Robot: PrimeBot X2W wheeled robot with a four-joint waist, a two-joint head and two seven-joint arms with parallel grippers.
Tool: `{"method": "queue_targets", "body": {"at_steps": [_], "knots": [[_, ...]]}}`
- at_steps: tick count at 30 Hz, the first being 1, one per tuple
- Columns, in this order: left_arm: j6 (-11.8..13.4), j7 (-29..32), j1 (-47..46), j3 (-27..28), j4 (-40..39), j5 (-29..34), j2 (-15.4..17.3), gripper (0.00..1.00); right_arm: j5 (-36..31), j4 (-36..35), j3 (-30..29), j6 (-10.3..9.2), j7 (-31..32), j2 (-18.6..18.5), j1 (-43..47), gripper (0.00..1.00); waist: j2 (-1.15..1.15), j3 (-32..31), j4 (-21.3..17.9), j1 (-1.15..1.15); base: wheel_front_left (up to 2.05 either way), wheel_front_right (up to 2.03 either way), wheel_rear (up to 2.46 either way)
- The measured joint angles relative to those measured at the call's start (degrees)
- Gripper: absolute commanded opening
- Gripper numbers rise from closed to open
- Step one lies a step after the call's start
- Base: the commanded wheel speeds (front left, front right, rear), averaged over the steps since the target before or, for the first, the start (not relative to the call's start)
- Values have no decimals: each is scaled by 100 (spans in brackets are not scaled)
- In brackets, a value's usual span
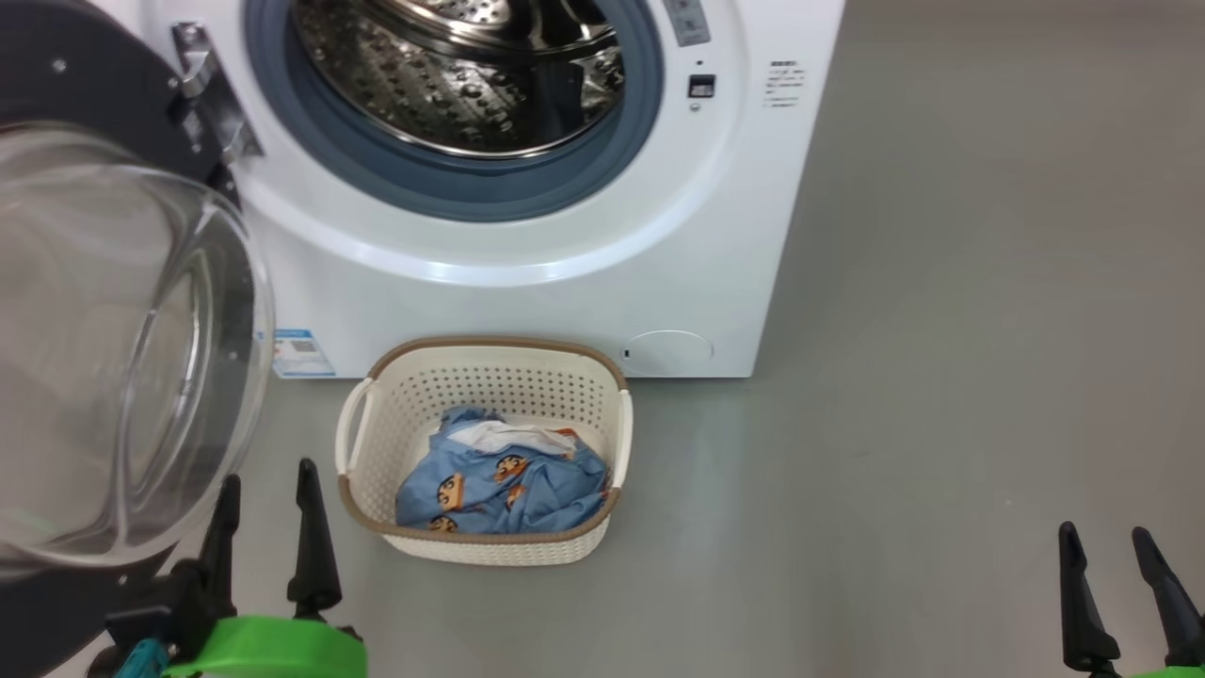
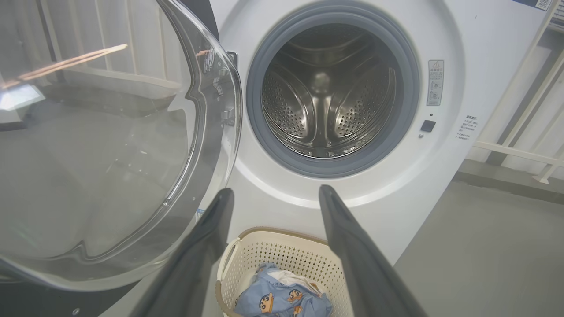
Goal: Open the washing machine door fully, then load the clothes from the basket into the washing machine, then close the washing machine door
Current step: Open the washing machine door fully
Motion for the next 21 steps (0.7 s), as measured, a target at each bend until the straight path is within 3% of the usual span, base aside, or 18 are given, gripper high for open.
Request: {"method": "queue_targets", "body": {"at_steps": [10,21], "knots": [[-257,0,459,315,51,177,-63,100,-143,-224,342,0,-1,37,18,100,0,-60,-450,0,0,0,0],[-250,0,742,175,41,241,-74,100,-336,-379,592,0,-1,36,107,100,0,-137,-620,0,0,0,0]]}}
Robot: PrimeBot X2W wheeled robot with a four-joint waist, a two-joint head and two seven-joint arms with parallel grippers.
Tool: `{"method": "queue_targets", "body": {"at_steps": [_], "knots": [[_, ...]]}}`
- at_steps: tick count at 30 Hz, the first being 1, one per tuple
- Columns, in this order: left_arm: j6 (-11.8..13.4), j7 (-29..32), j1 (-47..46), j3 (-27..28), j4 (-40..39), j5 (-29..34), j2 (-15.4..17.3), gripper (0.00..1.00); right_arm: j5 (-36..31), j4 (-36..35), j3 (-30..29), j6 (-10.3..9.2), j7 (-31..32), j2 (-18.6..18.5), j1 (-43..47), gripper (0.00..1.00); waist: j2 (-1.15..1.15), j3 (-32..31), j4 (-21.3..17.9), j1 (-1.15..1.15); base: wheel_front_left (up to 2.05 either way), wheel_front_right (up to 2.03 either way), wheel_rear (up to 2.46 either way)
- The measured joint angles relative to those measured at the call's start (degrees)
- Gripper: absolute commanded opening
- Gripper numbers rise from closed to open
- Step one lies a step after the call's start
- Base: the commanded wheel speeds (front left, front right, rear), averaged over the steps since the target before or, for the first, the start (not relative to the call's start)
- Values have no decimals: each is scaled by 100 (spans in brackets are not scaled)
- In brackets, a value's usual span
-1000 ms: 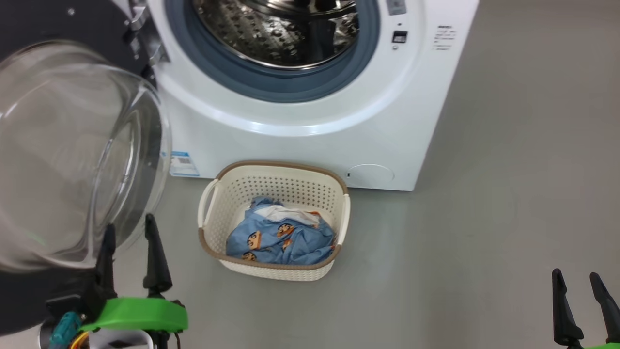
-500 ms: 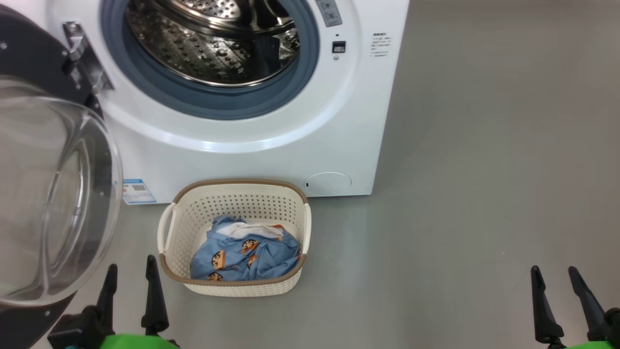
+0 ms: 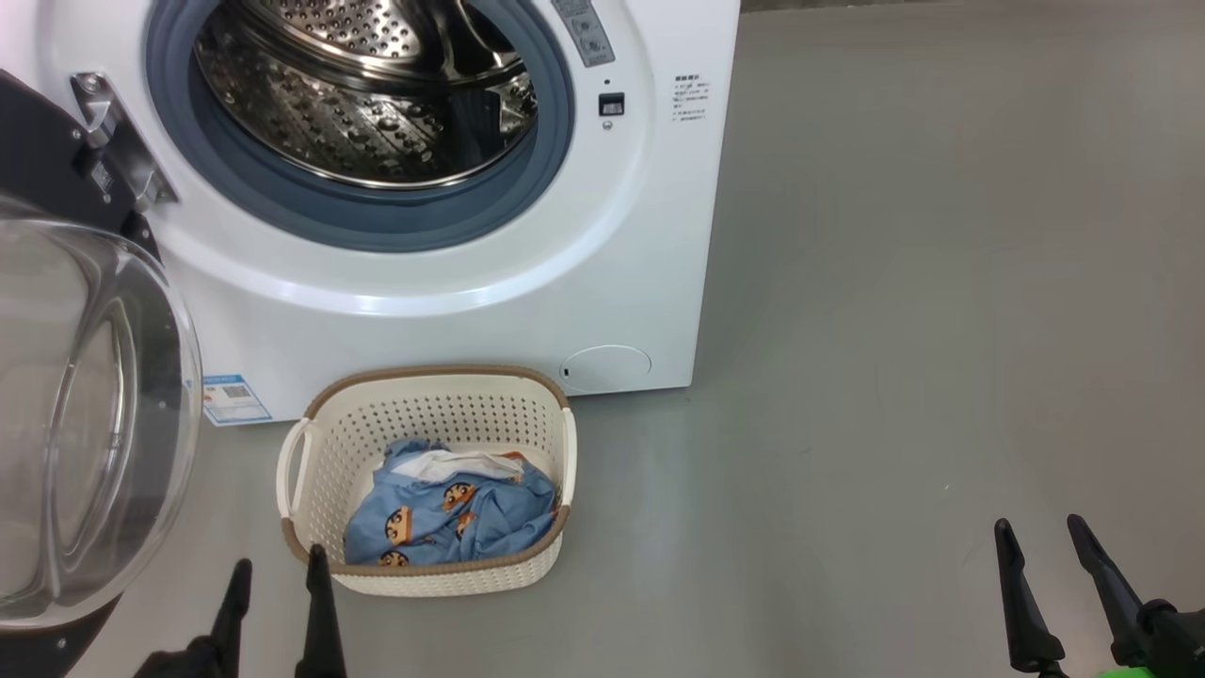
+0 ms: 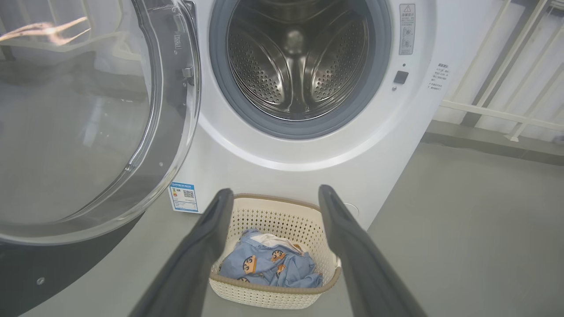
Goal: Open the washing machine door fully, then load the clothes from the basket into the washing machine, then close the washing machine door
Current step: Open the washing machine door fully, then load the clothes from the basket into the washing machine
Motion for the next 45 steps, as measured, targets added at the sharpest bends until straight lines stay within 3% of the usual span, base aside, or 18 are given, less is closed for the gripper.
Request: {"method": "queue_targets", "body": {"at_steps": [20,45], "knots": [[-2,0,153,-74,116,2,0,100,-46,-23,3,0,1,45,130,100,0,-205,91,0,0,0,0],[108,0,152,-94,209,37,0,100,20,-64,-1,0,1,53,130,100,0,-26,190,0,8,-8,0]]}}
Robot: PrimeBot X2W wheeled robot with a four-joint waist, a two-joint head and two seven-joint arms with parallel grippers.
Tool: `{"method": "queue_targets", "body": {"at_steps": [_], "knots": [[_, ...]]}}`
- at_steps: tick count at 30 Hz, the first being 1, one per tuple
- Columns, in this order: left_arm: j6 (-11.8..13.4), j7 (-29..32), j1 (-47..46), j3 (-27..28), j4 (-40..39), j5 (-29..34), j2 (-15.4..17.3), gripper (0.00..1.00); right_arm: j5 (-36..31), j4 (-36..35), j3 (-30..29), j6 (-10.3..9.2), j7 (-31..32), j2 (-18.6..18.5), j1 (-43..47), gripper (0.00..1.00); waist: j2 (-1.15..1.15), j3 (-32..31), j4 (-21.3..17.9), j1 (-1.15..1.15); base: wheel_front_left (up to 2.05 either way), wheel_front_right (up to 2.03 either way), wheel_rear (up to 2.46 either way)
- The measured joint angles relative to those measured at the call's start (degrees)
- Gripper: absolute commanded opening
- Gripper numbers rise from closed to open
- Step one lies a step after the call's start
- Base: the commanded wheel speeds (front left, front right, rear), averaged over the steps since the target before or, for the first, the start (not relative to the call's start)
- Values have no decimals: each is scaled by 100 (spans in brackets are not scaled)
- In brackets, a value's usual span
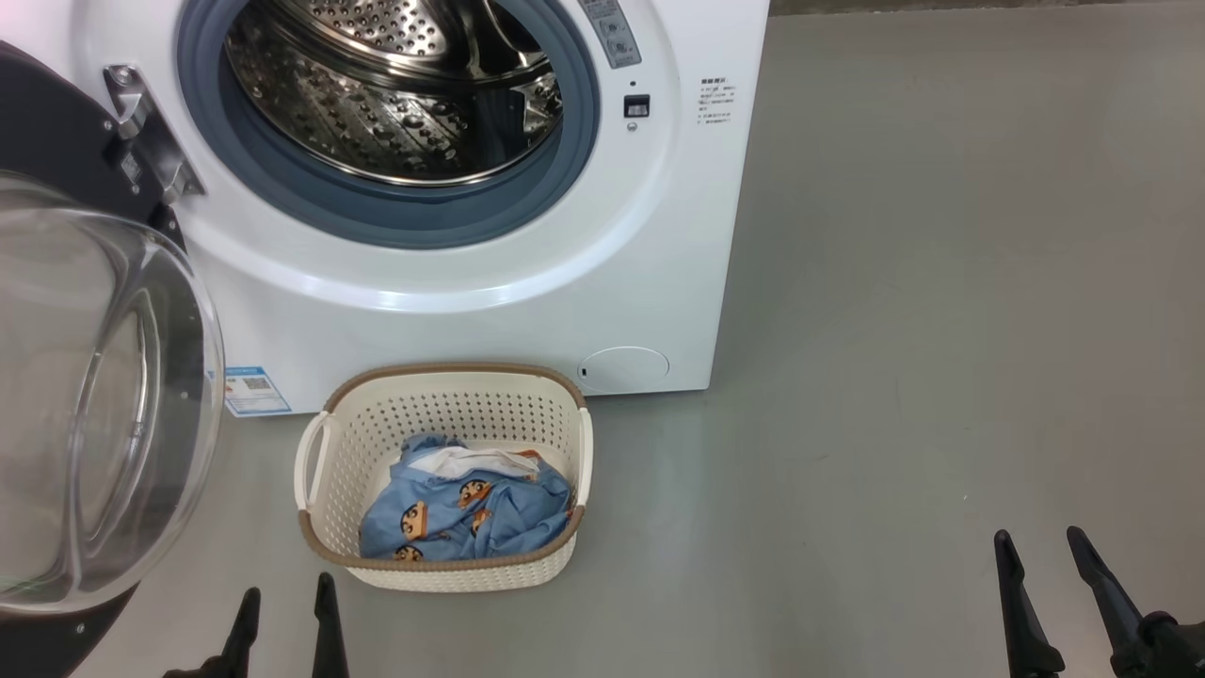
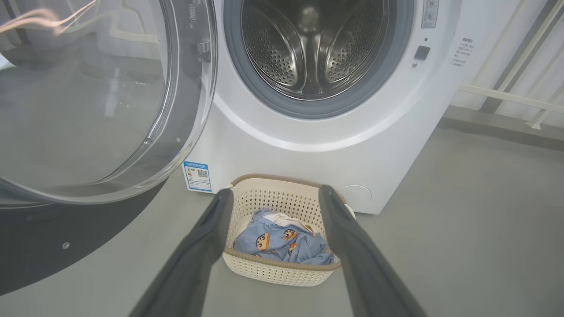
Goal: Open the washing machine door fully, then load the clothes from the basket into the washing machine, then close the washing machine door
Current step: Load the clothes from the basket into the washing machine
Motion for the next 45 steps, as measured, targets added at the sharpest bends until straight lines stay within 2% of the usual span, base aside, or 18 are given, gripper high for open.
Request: {"method": "queue_targets", "body": {"at_steps": [8,19,45], "knots": [[2,0,-1,-1,24,3,0,100,32,2,0,0,0,-5,-1,100,0,52,5,0,125,-129,5],[127,0,-29,10,-3,7,0,100,68,5,1,0,-1,-12,-20,100,0,108,8,0,131,-134,3],[143,0,-94,-86,-79,115,1,100,145,75,54,0,0,-23,-40,100,0,253,-66,0,5,-5,0]]}}
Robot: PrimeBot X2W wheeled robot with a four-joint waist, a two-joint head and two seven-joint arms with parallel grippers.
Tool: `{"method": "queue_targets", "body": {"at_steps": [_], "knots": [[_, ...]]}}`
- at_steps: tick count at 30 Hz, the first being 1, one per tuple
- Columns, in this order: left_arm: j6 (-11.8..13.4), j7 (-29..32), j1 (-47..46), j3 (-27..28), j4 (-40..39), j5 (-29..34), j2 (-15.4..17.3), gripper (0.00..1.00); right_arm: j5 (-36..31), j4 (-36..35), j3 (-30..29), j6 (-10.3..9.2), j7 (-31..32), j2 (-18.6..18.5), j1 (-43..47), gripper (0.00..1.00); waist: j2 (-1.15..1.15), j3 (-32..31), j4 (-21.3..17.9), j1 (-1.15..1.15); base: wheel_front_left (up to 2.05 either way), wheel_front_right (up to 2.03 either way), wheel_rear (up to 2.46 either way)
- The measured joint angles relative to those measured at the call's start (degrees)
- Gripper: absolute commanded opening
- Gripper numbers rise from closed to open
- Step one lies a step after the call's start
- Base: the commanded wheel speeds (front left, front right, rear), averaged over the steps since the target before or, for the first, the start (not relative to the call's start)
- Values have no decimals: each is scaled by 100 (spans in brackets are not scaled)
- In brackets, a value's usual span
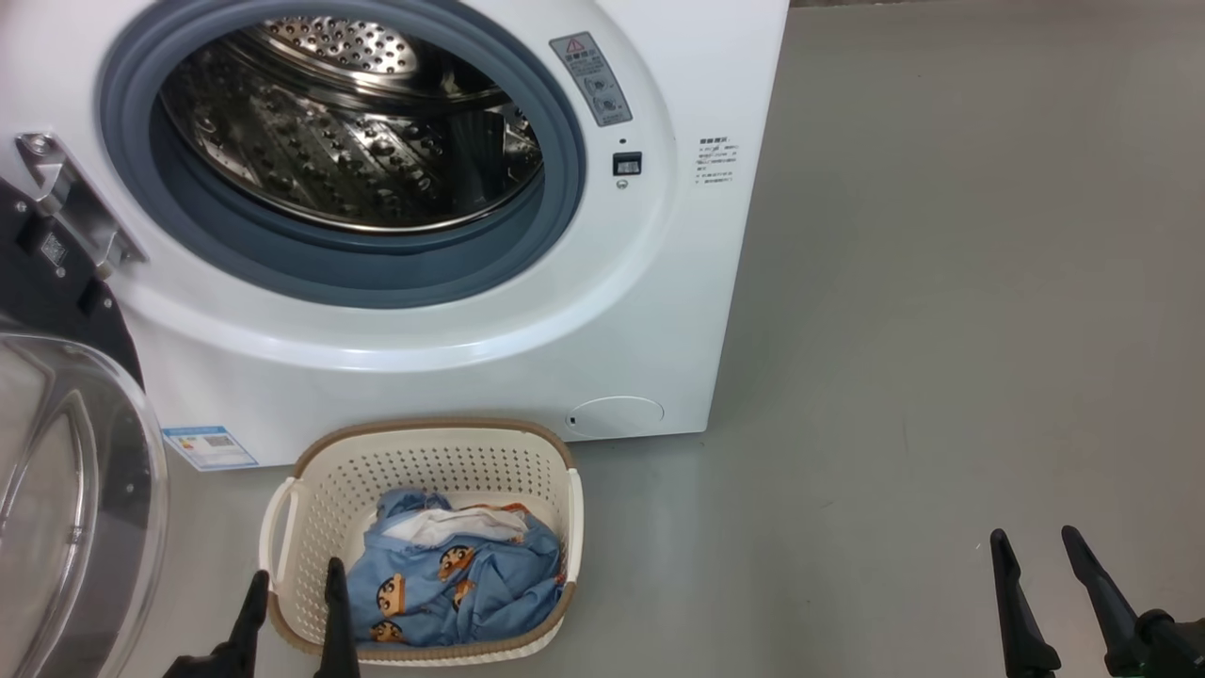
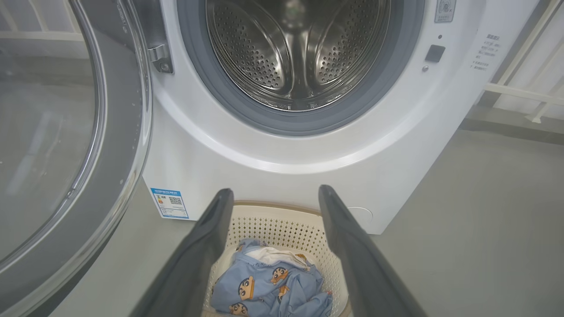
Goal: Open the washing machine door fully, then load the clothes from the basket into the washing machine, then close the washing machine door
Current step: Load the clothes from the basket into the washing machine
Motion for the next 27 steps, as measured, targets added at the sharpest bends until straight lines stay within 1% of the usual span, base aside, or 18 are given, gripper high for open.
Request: {"method": "queue_targets", "body": {"at_steps": [8,11,18,19,22,24,27], "knots": [[-34,0,-17,-36,81,125,0,100,41,24,33,0,0,21,-53,100,0,52,-99,0,0,0,0],[-104,1,-79,-45,233,185,-1,100,57,24,58,0,-1,32,-143,100,0,137,-148,0,0,0,0],[-119,1,-424,14,604,225,-2,100,187,45,138,0,0,41,-291,100,0,419,-307,0,0,0,0],[-155,1,-485,26,684,219,-2,100,209,60,148,0,0,41,-321,100,0,466,-335,0,0,0,0],[-147,12,-666,78,911,131,-5,100,252,78,165,0,0,42,-417,100,0,618,-421,0,0,0,0],[-142,89,-808,97,1046,-14,-7,100,260,90,174,0,-1,43,-500,100,0,730,-479,0,0,0,0],[-144,232,-1063,78,1205,-25,-10,100,314,98,196,0,0,42,-643,100,0,916,-563,0,0,0,0]]}}
